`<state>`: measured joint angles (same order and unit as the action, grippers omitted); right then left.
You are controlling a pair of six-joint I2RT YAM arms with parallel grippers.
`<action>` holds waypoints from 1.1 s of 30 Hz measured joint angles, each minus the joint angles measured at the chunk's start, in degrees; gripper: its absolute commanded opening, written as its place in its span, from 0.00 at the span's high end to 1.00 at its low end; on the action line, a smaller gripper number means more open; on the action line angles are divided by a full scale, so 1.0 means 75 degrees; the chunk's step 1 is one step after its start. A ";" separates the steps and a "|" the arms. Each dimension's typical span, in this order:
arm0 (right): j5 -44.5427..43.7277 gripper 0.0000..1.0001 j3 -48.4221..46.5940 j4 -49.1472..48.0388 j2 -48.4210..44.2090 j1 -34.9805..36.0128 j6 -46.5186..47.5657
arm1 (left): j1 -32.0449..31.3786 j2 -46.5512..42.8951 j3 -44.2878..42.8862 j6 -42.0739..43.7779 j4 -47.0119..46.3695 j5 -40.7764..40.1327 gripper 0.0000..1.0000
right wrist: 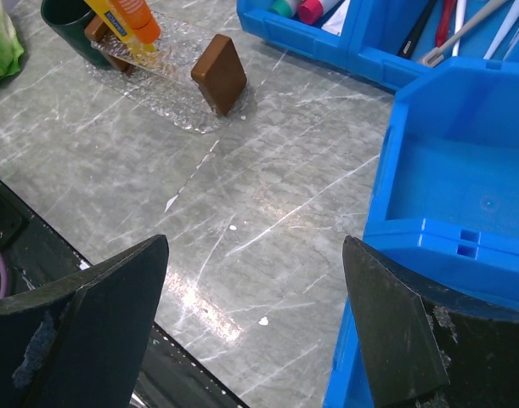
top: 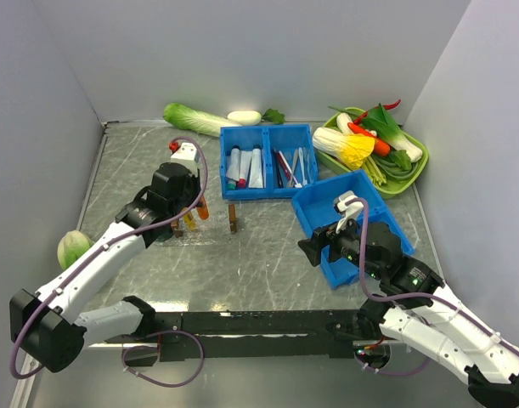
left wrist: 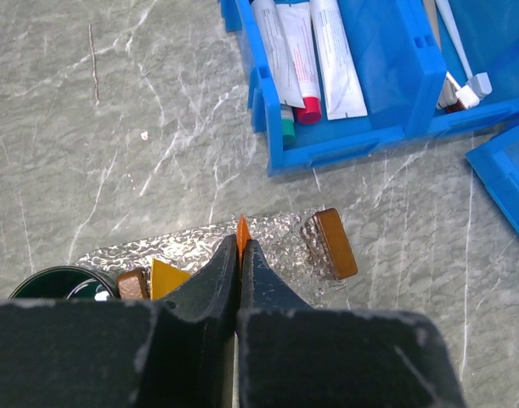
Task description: Prepare toiletry sets of a toothbrush and toothpaste on the tray
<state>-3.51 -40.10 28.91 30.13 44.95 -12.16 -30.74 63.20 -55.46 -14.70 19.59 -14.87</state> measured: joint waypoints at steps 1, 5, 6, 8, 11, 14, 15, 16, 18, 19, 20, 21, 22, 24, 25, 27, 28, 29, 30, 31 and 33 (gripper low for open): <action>0.0000 0.09 0.0000 0.0000 0.0000 0.0000 0.0000 | 0.0000 0.0020 0.0003 0.0003 -0.0003 0.0000 0.99; 0.0000 0.09 0.0003 0.0000 -0.0003 0.0000 -0.0003 | 0.0000 0.0070 0.0009 0.0009 -0.0006 -0.0009 0.99; 0.0000 0.09 0.0003 0.0000 -0.0003 0.0000 -0.0003 | 0.0000 0.0070 0.0012 0.0012 -0.0006 -0.0009 0.99; 0.0000 0.09 0.0006 -0.0003 -0.0003 0.0000 -0.0003 | 0.0000 0.0070 0.0026 0.0029 -0.0020 -0.0009 0.99; 0.0000 0.09 0.0006 0.0000 -0.0003 0.0000 -0.0006 | 0.0000 0.0099 0.0035 0.0038 -0.0029 -0.0009 0.99; 0.0000 0.09 0.0006 0.0000 -0.0003 0.0000 -0.0009 | 0.0000 0.0146 0.0044 0.0055 -0.0035 -0.0015 0.99; 0.0000 0.09 0.0006 0.0000 -0.0003 0.0000 -0.0009 | 0.0000 0.0157 0.0058 0.0061 -0.0041 -0.0017 0.99; 0.0000 0.09 0.0006 0.0000 -0.0003 0.0000 -0.0009 | 0.0000 0.0160 0.0085 0.0061 -0.0050 -0.0032 0.99; 0.0000 0.09 0.0006 0.0000 -0.0003 0.0000 -0.0009 | 0.0000 0.0160 0.0125 0.0064 -0.0050 -0.0064 0.99; 0.0003 0.09 0.0006 -0.0003 -0.0003 0.0000 -0.0009 | 0.0000 0.0160 0.0146 0.0064 -0.0061 -0.0070 0.99; 0.0003 0.09 0.0006 -0.0003 -0.0003 0.0000 -0.0009 | 0.0000 0.0160 0.0160 0.0064 -0.0064 -0.0070 0.99; 0.0003 0.09 0.0006 -0.0003 -0.0003 0.0000 -0.0009 | 0.0000 0.0160 0.0163 0.0064 -0.0070 -0.0067 0.99; 0.0003 0.09 0.0006 -0.0003 -0.0003 0.0000 -0.0012 | 0.0000 0.0163 0.0163 0.0064 -0.0082 -0.0064 0.99; 0.0003 0.09 0.0009 -0.0003 -0.0003 0.0000 -0.0015 | -0.0003 0.0178 0.0163 0.0064 -0.0122 -0.0064 0.99; 0.0003 0.09 0.0009 -0.0003 -0.0003 0.0003 -0.0020 | -0.0003 0.0189 0.0163 0.0064 -0.0140 -0.0064 0.99; 0.0003 0.09 0.0009 -0.0003 -0.0003 0.0000 -0.0023 | -0.0006 0.0213 0.0166 0.0064 -0.0169 -0.0064 0.99; 0.0003 0.09 0.0009 0.0000 -0.0003 0.0000 -0.0023 | -0.0006 0.0224 0.0166 0.0067 -0.0172 -0.0067 0.99; 0.0003 0.09 0.0009 -0.0003 -0.0003 0.0000 -0.0023 | -0.0006 0.0227 0.0166 0.0067 -0.0175 -0.0067 0.99; 0.0003 0.09 0.0012 -0.0003 -0.0003 0.0000 -0.0023 | -0.0006 0.0239 0.0166 0.0067 -0.0178 -0.0067 0.99; 0.0003 0.09 0.0012 -0.0003 -0.0003 0.0000 -0.0023 | -0.0006 0.0248 0.0166 0.0070 -0.0178 -0.0070 0.99; 0.0003 0.09 0.0020 -0.0003 -0.0003 0.0000 -0.0023 | -0.0006 0.0277 0.0166 0.0073 -0.0181 -0.0076 0.99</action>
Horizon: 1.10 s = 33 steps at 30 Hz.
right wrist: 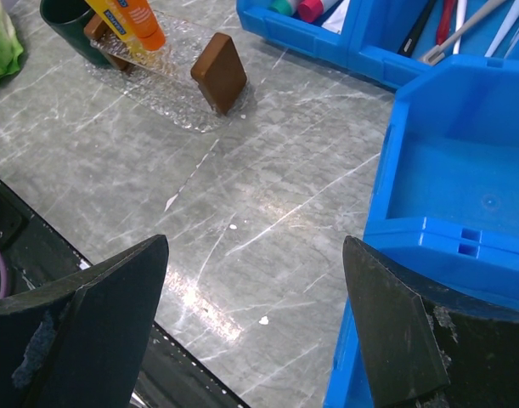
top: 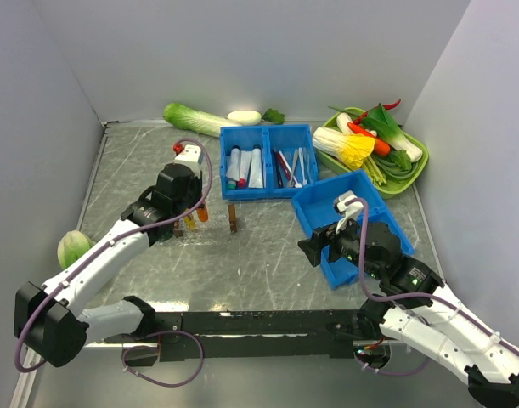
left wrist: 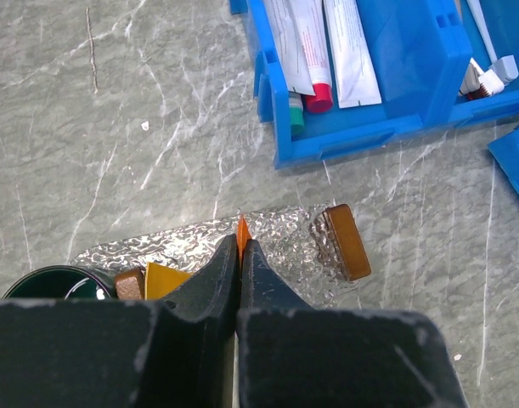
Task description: Prepare toiletry sets of a toothbrush and toothpaste on the tray
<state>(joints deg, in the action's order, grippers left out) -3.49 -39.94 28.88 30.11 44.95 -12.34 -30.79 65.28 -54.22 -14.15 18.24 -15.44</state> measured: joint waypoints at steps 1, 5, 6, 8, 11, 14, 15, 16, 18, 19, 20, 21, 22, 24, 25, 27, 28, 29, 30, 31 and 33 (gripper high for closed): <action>0.0000 0.09 0.0006 0.0000 0.0000 0.0000 0.0000 | 0.0000 0.0020 0.0003 0.0003 -0.0009 -0.0003 0.99; 0.0000 0.09 0.0032 -0.0003 0.0000 0.0000 0.0000 | 0.0000 0.0035 0.0087 0.0026 -0.0079 -0.0006 0.99; 0.0000 0.09 0.0032 -0.0006 0.0000 0.0000 0.0000 | 0.0000 0.0050 0.0096 0.0035 -0.0099 -0.0009 0.99; 0.0000 0.09 0.0032 -0.0006 0.0000 0.0000 0.0000 | 0.0000 0.0085 0.0099 0.0058 -0.0140 -0.0020 0.99; 0.0000 0.09 0.0032 -0.0006 0.0000 0.0000 0.0000 | 0.0000 0.0163 0.0099 0.0079 -0.0160 -0.0064 0.99; 0.0000 0.09 0.0035 -0.0006 0.0000 0.0000 0.0000 | 0.0000 0.0198 0.0140 0.0079 -0.0163 -0.0079 0.99; 0.0000 0.09 0.0035 -0.0006 0.0000 0.0000 0.0000 | 0.0000 0.0201 0.0154 0.0076 -0.0163 -0.0099 0.99; 0.0000 0.09 0.0035 -0.0006 0.0000 0.0000 0.0000 | 0.0000 0.0207 0.0160 0.0076 -0.0163 -0.0111 0.99; 0.0000 0.09 0.0035 -0.0006 0.0000 0.0000 0.0000 | 0.0003 0.0233 0.0172 0.0076 -0.0166 -0.0134 0.99; 0.0000 0.09 0.0035 -0.0003 0.0000 0.0000 0.0000 | 0.0009 0.0245 0.0175 0.0076 -0.0163 -0.0131 0.99; 0.0000 0.09 0.0035 -0.0006 0.0000 0.0000 0.0000 | 0.0009 0.0271 0.0181 0.0076 -0.0166 -0.0131 0.99; 0.0000 0.09 0.0035 -0.0006 0.0000 0.0003 -0.0003 | 0.0009 0.0280 0.0184 0.0076 -0.0166 -0.0131 0.99; 0.0000 0.09 0.0035 -0.0006 0.0000 0.0000 0.0000 | 0.0015 0.0306 0.0187 0.0073 -0.0166 -0.0128 0.99; 0.0000 0.09 0.0038 -0.0006 0.0000 0.0003 -0.0003 | 0.0035 0.0353 0.0187 0.0073 -0.0172 -0.0128 0.99; 0.0000 0.09 0.0038 -0.0006 0.0000 0.0000 -0.0003 | 0.0047 0.0379 0.0187 0.0073 -0.0172 -0.0128 0.99; 0.0000 0.09 0.0044 -0.0006 0.0000 0.0003 -0.0003 | 0.0073 0.0420 0.0187 0.0073 -0.0172 -0.0125 0.99; 0.0000 0.09 0.0052 -0.0009 0.0000 0.0000 -0.0003 | 0.0085 0.0431 0.0187 0.0070 -0.0172 -0.0125 0.99; 0.0000 0.09 0.0070 -0.0012 0.0000 0.0000 -0.0003 | 0.0099 0.0434 0.0195 0.0070 -0.0178 -0.0125 0.99; 0.0000 0.09 0.0087 -0.0012 0.0000 0.0003 -0.0003 | 0.0102 0.0434 0.0198 0.0070 -0.0184 -0.0125 0.99; 0.0000 0.09 0.0114 -0.0012 0.0000 0.0000 -0.0003 | 0.0114 0.0434 0.0198 0.0073 -0.0189 -0.0125 0.99; 0.0000 0.09 0.0134 -0.0009 0.0000 0.0000 -0.0003 | 0.0125 0.0434 0.0201 0.0073 -0.0195 -0.0122 0.99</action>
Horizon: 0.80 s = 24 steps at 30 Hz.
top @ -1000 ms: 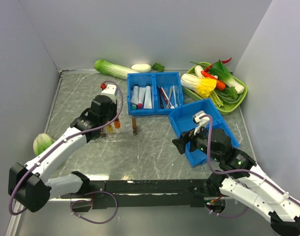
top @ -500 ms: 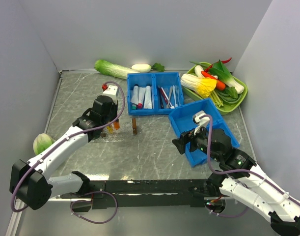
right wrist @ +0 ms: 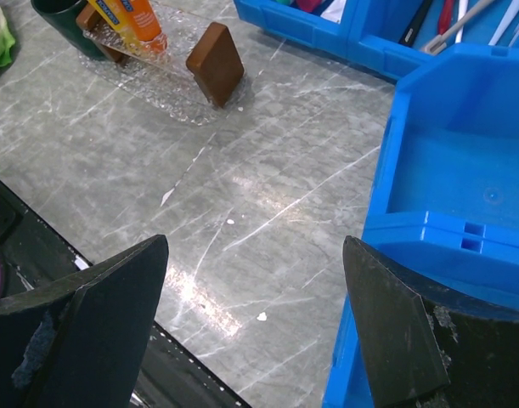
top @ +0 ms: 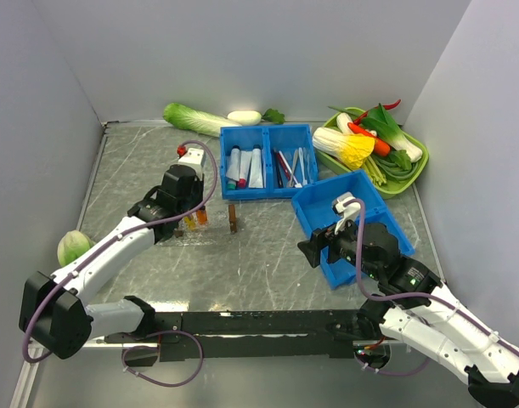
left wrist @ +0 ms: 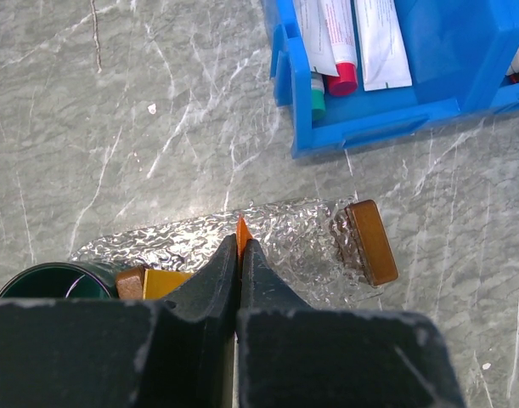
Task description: Prepare toiletry sets of a toothbrush and toothpaste on the tray
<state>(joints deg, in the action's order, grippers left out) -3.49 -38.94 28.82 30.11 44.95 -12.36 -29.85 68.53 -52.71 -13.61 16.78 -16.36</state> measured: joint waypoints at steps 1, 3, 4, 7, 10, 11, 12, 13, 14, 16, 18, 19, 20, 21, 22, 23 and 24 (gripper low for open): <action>0.0000 0.09 0.0000 0.0000 0.0000 0.0003 0.0000 | 0.0003 0.0000 0.0000 0.0000 0.0000 0.0003 0.99; 0.0000 0.09 0.0000 0.0000 0.0000 0.0000 0.0000 | 0.0006 0.0020 0.0000 0.0000 -0.0012 0.0006 0.99; -0.0003 0.09 0.0000 0.0000 0.0000 0.0000 0.0000 | 0.0006 0.0052 0.0000 0.0000 -0.0029 0.0006 0.99; -0.0003 0.09 0.0000 0.0000 0.0000 0.0000 0.0000 | 0.0006 0.0160 0.0000 0.0000 -0.0029 0.0006 0.99; -0.0003 0.09 0.0000 -0.0003 -0.0003 0.0003 0.0000 | 0.0006 0.0230 0.0000 0.0000 -0.0026 0.0006 0.99; -0.0003 0.09 0.0000 0.0000 -0.0003 0.0003 0.0000 | 0.0006 0.0242 0.0000 0.0000 -0.0029 0.0006 0.99; -0.0003 0.09 0.0000 0.0000 -0.0003 0.0000 0.0000 | 0.0006 0.0242 0.0000 0.0000 -0.0026 0.0003 0.99; -0.0003 0.09 0.0000 0.0000 -0.0003 0.0000 0.0000 | 0.0006 0.0245 0.0000 0.0000 -0.0026 0.0003 0.99; -0.0003 0.09 0.0000 0.0000 -0.0003 0.0000 0.0000 | 0.0006 0.0245 0.0000 0.0000 -0.0026 0.0003 0.99; -0.0003 0.09 0.0000 0.0000 -0.0003 0.0000 0.0000 | 0.0006 0.0262 0.0000 0.0000 -0.0029 0.0003 0.99; -0.0003 0.09 0.0000 0.0000 -0.0003 0.0000 0.0000 | 0.0006 0.0315 0.0000 0.0000 -0.0029 0.0006 0.99; -0.0003 0.09 0.0000 0.0000 -0.0006 0.0000 0.0000 | 0.0006 0.0350 0.0000 0.0000 -0.0026 0.0003 0.99; -0.0003 0.09 0.0000 0.0000 -0.0006 0.0000 0.0000 | 0.0006 0.0396 0.0000 0.0000 -0.0026 0.0003 0.99; -0.0003 0.09 0.0000 0.0000 -0.0006 0.0000 0.0000 | 0.0006 0.0428 0.0000 0.0000 -0.0026 0.0000 0.99; -0.0006 0.09 0.0000 0.0000 -0.0009 0.0003 0.0000 | 0.0006 0.0460 0.0000 0.0000 -0.0026 0.0003 0.99; -0.0006 0.09 0.0000 0.0000 -0.0009 0.0000 0.0000 | 0.0006 0.0487 0.0000 0.0000 -0.0023 0.0003 0.99; -0.0006 0.09 0.0000 0.0000 -0.0009 0.0000 0.0000 | 0.0006 0.0501 0.0000 0.0000 -0.0026 0.0003 0.99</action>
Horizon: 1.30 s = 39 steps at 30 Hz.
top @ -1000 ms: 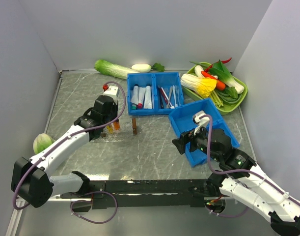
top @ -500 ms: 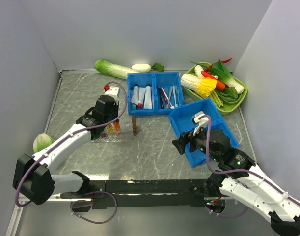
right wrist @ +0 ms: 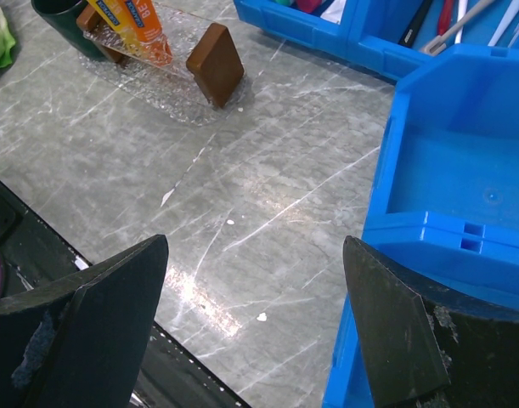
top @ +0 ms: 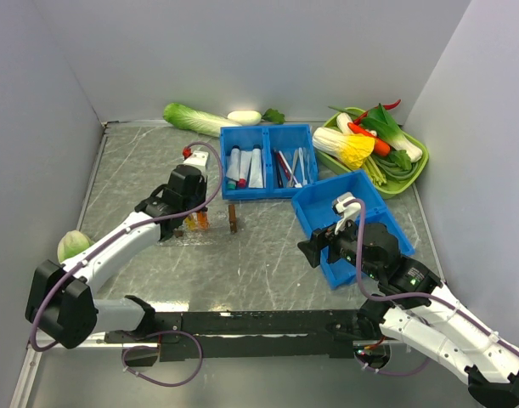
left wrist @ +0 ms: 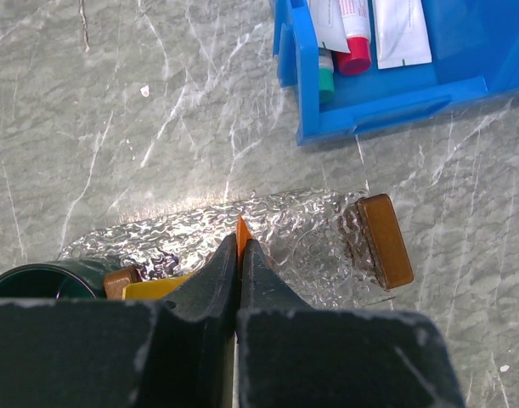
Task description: Prepare toiletry sets of a toothbrush and toothpaste on the tray
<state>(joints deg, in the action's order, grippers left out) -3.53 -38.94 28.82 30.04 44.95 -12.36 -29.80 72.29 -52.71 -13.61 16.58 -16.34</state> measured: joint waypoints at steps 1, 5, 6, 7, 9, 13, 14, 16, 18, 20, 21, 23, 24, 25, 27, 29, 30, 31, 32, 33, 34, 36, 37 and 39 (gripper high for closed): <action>0.0000 0.09 0.0000 0.0000 0.0000 0.0000 0.0000 | 0.0000 0.0003 0.0000 0.0000 0.0003 0.0000 0.99; 0.0000 0.09 0.0000 0.0000 -0.0009 0.0000 0.0000 | 0.0000 0.0003 0.0000 0.0000 0.0000 0.0000 0.98; 0.0000 0.09 0.0000 0.0000 -0.0015 0.0000 0.0000 | 0.0000 0.0006 0.0000 0.0000 0.0003 -0.0003 0.97; -0.0003 0.09 0.0000 0.0000 -0.0017 0.0000 0.0000 | 0.0000 0.0012 0.0000 0.0000 0.0000 -0.0003 0.94; -0.0006 0.09 0.0000 0.0000 -0.0026 0.0000 0.0000 | 0.0000 0.0029 0.0000 -0.0003 0.0000 -0.0003 0.91; -0.0012 0.09 0.0003 0.0000 -0.0032 0.0000 0.0000 | 0.0000 0.0087 0.0000 -0.0003 0.0000 -0.0006 0.87; -0.0015 0.09 0.0003 0.0000 -0.0032 0.0000 0.0000 | 0.0003 0.0087 0.0000 0.0000 0.0003 -0.0006 0.87; -0.0015 0.09 0.0003 -0.0003 -0.0032 0.0000 0.0000 | 0.0009 0.0087 0.0000 0.0000 0.0000 -0.0009 0.84; -0.0015 0.09 0.0003 0.0000 -0.0032 0.0000 0.0000 | 0.0012 0.0087 0.0000 0.0000 0.0003 -0.0009 0.82; -0.0015 0.09 0.0003 0.0000 -0.0032 0.0000 0.0000 | 0.0015 0.0087 0.0000 0.0000 0.0006 -0.0009 0.78; -0.0015 0.09 0.0006 -0.0003 -0.0032 0.0000 0.0000 | 0.0020 0.0087 0.0000 0.0000 0.0006 -0.0009 0.77; -0.0015 0.09 0.0006 -0.0003 -0.0032 0.0003 0.0000 | 0.0020 0.0087 0.0000 0.0003 0.0006 -0.0012 0.74; -0.0017 0.09 0.0006 -0.0003 -0.0032 0.0000 0.0000 | 0.0020 0.0087 0.0000 0.0003 0.0006 -0.0012 0.72; -0.0017 0.09 0.0006 -0.0003 -0.0029 0.0000 0.0000 | 0.0020 0.0087 0.0000 0.0003 0.0009 -0.0012 0.71; -0.0017 0.09 0.0006 -0.0003 -0.0029 0.0000 0.0000 | 0.0020 0.0087 0.0000 0.0009 0.0006 -0.0015 0.68; -0.0017 0.09 0.0009 -0.0003 -0.0029 0.0000 0.0000 | 0.0020 0.0087 0.0000 0.0009 0.0006 -0.0012 0.64; -0.0017 0.09 0.0009 -0.0003 -0.0029 0.0000 0.0000 | 0.0020 0.0087 0.0000 0.0026 0.0006 -0.0012 0.62; -0.0020 0.09 0.0009 -0.0003 -0.0029 0.0000 0.0000 | 0.0020 0.0087 0.0000 0.0044 0.0006 -0.0012 0.61; -0.0020 0.09 0.0009 -0.0003 -0.0029 0.0000 0.0000 | 0.0020 0.0087 0.0000 0.0055 0.0006 -0.0012 0.60; -0.0020 0.09 0.0009 -0.0003 -0.0029 0.0000 0.0000 | 0.0020 0.0087 0.0000 0.0058 0.0006 -0.0012 0.59; -0.0020 0.09 0.0009 -0.0003 -0.0029 0.0000 0.0000 | 0.0020 0.0085 0.0000 0.0055 0.0003 -0.0012 0.59; -0.0020 0.09 0.0009 -0.0003 -0.0029 0.0000 0.0000 | 0.0023 0.0079 0.0000 0.0058 0.0003 -0.0012 0.57; -0.0023 0.09 0.0009 -0.0003 -0.0029 0.0000 0.0000 | 0.0026 0.0076 0.0000 0.0055 0.0000 -0.0012 0.56; -0.0023 0.09 0.0009 -0.0003 -0.0026 0.0000 0.0000 | 0.0026 0.0050 0.0000 0.0055 -0.0003 -0.0012 0.54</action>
<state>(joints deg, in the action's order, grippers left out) -3.70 -38.87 28.80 29.85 44.95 -12.36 -29.61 72.66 -52.71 -13.19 16.56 -16.43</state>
